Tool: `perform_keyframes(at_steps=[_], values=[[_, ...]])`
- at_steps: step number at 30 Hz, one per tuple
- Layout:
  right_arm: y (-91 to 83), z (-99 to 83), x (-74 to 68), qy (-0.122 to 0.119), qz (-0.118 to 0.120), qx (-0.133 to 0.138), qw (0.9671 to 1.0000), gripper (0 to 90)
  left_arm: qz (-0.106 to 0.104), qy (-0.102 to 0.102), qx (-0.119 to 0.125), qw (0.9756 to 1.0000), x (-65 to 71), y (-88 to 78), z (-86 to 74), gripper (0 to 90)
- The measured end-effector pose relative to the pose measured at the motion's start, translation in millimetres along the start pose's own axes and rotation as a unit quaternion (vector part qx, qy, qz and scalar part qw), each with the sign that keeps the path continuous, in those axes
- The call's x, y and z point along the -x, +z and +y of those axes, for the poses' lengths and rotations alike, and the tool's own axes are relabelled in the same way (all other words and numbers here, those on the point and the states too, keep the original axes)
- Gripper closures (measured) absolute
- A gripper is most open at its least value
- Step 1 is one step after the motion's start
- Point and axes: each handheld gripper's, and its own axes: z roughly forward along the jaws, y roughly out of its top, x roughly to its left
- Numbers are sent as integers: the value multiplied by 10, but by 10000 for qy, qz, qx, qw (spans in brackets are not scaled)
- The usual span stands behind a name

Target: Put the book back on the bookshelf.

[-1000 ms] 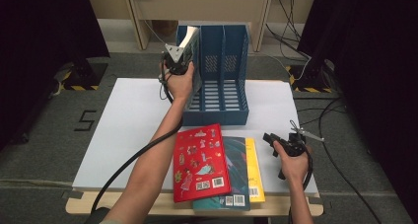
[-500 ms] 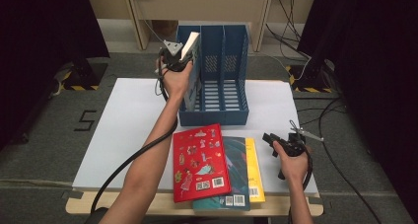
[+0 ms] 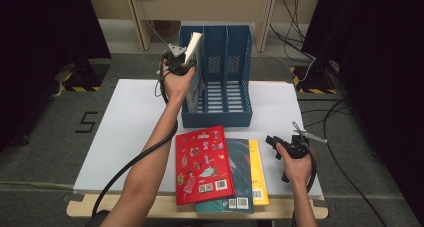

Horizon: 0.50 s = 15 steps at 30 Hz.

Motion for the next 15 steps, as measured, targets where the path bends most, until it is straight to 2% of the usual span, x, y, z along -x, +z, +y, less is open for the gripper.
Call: perform_keyframes(at_steps=[1, 3, 8, 12, 13, 14, 15], values=[[-2, 3, 9, -87, -17, 7, 10000, 607, -32, 3, -104, 9999, -1, 1, 23, 690], [-1, 1, 2, -36, -7, 0, 10000, 607, -66, -18, -232, 9997, -2, 5, 56, 701], [0, 2, 4, -33, -2, -11, 10000, 607, -77, 10, -370, 9993, 2, 20, 85, 707], [-5, 2, 2, -4, -9, -15, 10000, 607, -63, 10, -537, 9985, 2, 65, 52, 678], [-6, 4, 15, -86, -10, -14, 10000, 606, -69, 28, -592, 9982, -2, 79, 40, 679], [-10, 3, 3, -10, -5, -38, 10000, 606, -86, 7, -643, 9979, -4, 90, 30, 679], [-8, 4, 11, -66, -12, -27, 10000, 606, -96, -20, -649, 9978, -8, 94, 28, 680]])
